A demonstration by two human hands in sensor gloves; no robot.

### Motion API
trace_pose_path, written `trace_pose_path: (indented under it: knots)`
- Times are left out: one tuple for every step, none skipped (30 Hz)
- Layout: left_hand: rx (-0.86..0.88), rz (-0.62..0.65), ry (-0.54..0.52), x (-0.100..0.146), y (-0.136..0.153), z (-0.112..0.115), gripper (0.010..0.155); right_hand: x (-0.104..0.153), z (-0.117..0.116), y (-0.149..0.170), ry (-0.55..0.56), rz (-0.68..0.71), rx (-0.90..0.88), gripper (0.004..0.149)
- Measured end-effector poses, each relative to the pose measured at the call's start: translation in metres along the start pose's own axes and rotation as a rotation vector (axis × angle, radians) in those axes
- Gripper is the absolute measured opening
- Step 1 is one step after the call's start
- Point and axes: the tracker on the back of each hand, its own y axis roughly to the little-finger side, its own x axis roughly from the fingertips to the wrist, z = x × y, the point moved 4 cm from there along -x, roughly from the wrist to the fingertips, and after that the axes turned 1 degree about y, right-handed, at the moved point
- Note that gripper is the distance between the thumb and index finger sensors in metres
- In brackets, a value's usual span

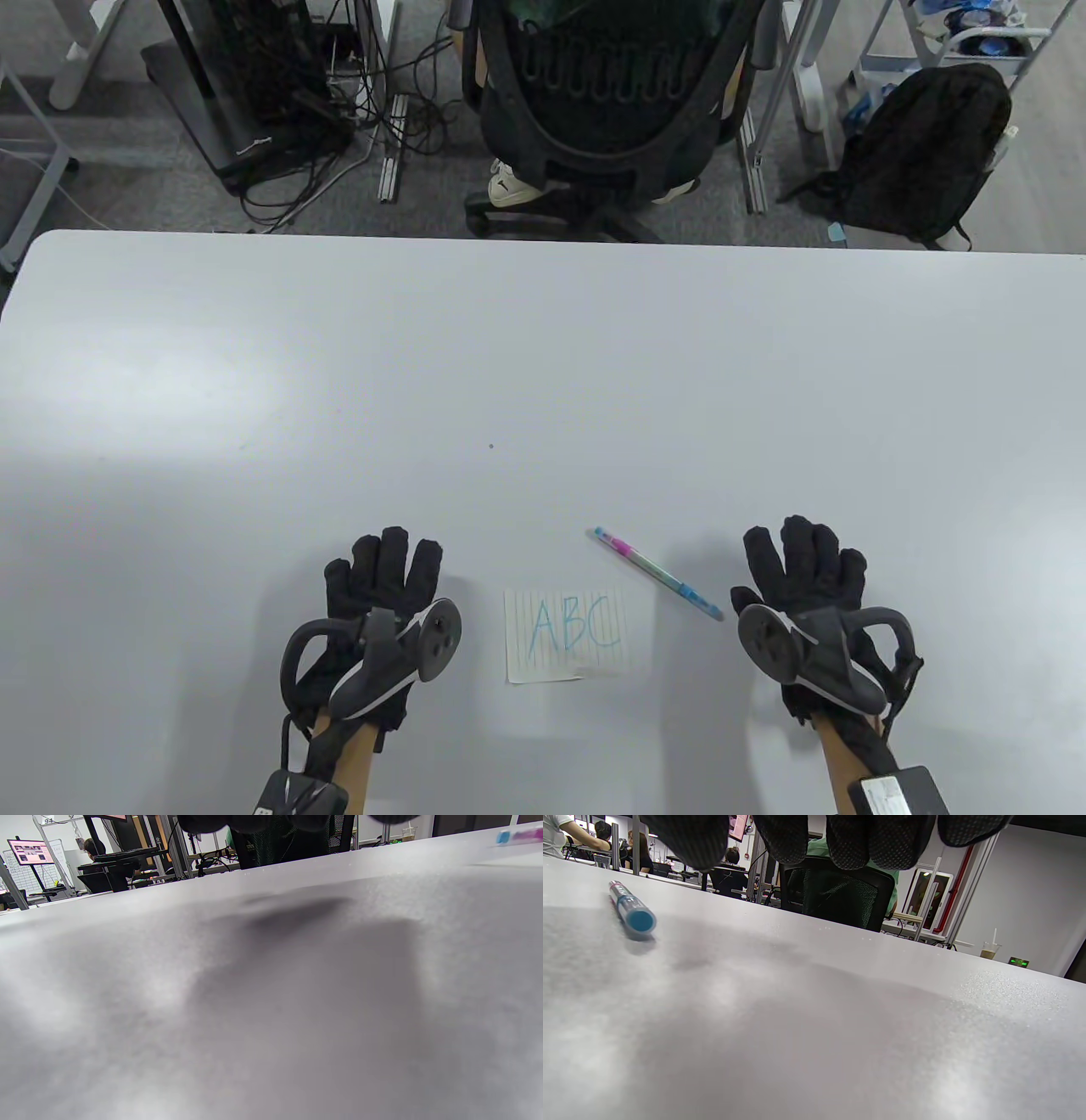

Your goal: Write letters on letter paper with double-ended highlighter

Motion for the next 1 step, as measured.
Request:
trace_pose_path:
  knots:
    - [-0.002,0.0,0.0,0.0001,-0.0002,0.0001,0.069,0.0001,-0.0001,0.0,-0.001,-0.001,0.0,0.069]
